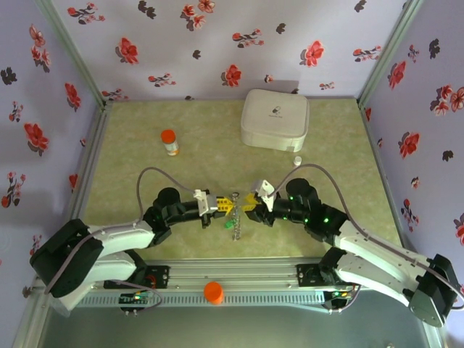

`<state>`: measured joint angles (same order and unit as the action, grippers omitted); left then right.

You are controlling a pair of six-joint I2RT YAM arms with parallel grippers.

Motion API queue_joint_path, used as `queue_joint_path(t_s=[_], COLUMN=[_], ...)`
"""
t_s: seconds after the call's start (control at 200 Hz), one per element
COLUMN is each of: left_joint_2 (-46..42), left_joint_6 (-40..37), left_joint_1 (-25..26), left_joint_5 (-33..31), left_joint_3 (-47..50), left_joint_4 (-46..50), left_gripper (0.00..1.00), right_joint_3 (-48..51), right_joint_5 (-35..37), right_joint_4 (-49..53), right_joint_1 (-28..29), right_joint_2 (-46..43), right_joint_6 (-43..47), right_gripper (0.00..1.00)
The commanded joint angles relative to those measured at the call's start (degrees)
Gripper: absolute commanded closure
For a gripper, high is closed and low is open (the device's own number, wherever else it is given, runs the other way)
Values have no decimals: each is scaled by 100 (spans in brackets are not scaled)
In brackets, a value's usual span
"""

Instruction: Put the keys on the keyring

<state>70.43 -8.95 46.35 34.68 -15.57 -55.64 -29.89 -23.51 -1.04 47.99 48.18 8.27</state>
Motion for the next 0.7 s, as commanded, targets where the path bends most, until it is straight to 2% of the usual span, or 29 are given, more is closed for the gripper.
queue_joint_path(t_s=[0.0, 0.3, 0.695], left_joint_2=[25, 0, -45], left_joint_6=[204, 231, 234], left_joint_1=[23, 20, 16], left_joint_5=[-40, 19, 103], left_joint_3=[46, 60, 56], left_joint_4=[-803, -879, -884], left_gripper=[100, 100, 100], right_joint_3=[110, 159, -82], right_joint_5=[115, -62, -218], right_joint_4=[-195, -377, -569], right_joint_1=[-23, -23, -18], right_joint_2=[-135, -153, 318], right_joint_6=[-168, -179, -220], right_gripper=[72, 72, 73])
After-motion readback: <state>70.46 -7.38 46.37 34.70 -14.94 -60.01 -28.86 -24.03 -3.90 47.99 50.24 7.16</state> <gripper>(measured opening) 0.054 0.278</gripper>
